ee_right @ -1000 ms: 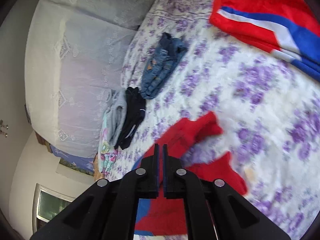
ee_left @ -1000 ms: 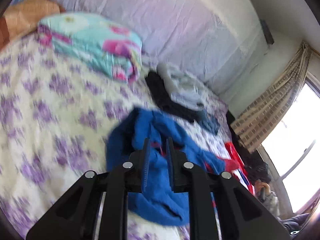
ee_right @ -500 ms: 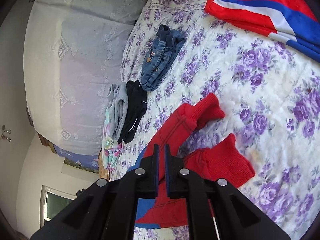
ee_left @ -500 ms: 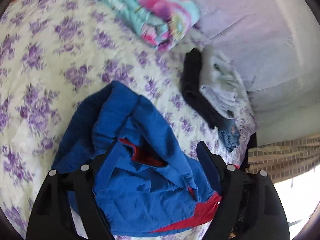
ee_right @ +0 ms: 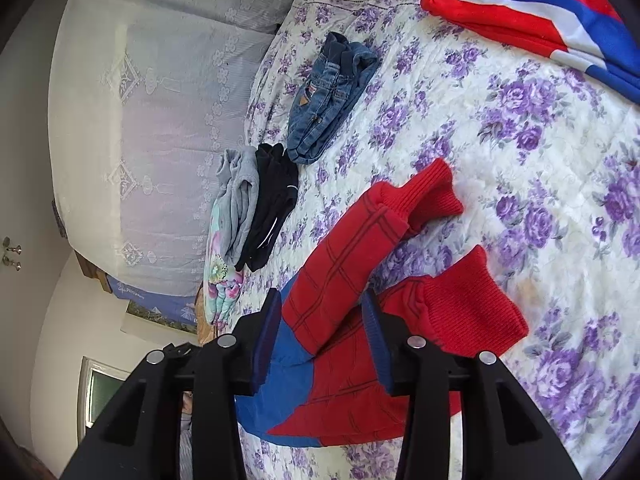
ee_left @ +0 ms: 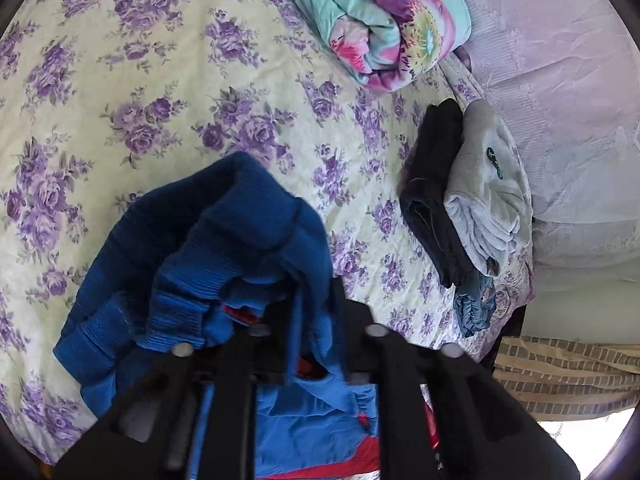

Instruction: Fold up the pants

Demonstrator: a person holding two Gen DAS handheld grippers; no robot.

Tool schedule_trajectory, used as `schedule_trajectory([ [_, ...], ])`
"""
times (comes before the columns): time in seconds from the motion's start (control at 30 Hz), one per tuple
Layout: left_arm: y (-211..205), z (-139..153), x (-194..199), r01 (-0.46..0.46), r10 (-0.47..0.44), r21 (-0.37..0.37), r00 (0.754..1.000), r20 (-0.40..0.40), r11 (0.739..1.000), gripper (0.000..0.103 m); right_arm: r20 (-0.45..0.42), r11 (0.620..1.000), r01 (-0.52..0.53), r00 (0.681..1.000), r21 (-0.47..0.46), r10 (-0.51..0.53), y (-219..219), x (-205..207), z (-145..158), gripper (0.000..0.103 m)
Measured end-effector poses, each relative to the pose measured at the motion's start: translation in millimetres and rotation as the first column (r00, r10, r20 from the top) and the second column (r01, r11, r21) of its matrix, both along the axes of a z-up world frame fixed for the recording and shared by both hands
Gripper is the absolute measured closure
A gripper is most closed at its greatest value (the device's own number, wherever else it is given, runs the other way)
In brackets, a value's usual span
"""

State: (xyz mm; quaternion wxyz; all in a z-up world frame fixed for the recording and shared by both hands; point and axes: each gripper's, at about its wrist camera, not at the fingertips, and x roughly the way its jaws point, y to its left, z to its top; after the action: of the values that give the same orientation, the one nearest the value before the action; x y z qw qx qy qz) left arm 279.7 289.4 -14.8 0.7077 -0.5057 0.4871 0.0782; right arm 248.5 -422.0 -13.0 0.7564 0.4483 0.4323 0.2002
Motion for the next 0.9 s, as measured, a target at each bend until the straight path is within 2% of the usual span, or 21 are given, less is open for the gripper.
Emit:
schedule_trajectory([
  [0.1,4,-1,-10,-0.002,0.002,-0.006,1.0,0.029,1.0,0.098,-0.011,1.0,0.011,1.0,0.003,-0.011,-3,2,-2,0.06],
  [0.2,2,10,-26,-0.001,0.002,-0.007,0.996,0.091,1.0,0.098,-0.018,1.0,0.015,1.0,0.011,-0.014,-3,2,-3,0.06],
  [0.37,-12,40,-55,0.087,-0.091,0.028,0.968,0.235,0.996,0.098,-0.049,0.998,0.045,0.998,0.041,-0.043,-6,6,2,0.057],
  [0.47,-18,44,-75,0.111,-0.121,0.051,0.953,0.277,0.992,0.098,-0.074,0.997,0.072,0.995,0.025,-0.07,-9,7,6,0.049],
  [0.67,-17,34,-96,0.135,-0.138,0.029,0.945,0.296,0.99,0.098,-0.165,0.997,0.081,0.983,0.018,-0.077,-2,18,-9,0.049],
  [0.8,-10,30,-92,0.146,-0.143,0.015,0.945,0.293,0.989,0.098,-0.241,0.994,0.109,0.965,0.013,-0.103,7,42,-30,0.048],
  [0.87,-5,28,-86,0.147,-0.143,0.008,0.946,0.291,0.989,0.098,-0.231,0.995,0.098,0.968,-0.002,-0.095,14,55,-35,0.048],
  [0.9,-3,28,-83,0.145,-0.141,0.007,0.947,0.288,0.989,0.098,-0.209,0.996,0.087,0.974,-0.024,-0.09,17,60,-34,0.055],
])
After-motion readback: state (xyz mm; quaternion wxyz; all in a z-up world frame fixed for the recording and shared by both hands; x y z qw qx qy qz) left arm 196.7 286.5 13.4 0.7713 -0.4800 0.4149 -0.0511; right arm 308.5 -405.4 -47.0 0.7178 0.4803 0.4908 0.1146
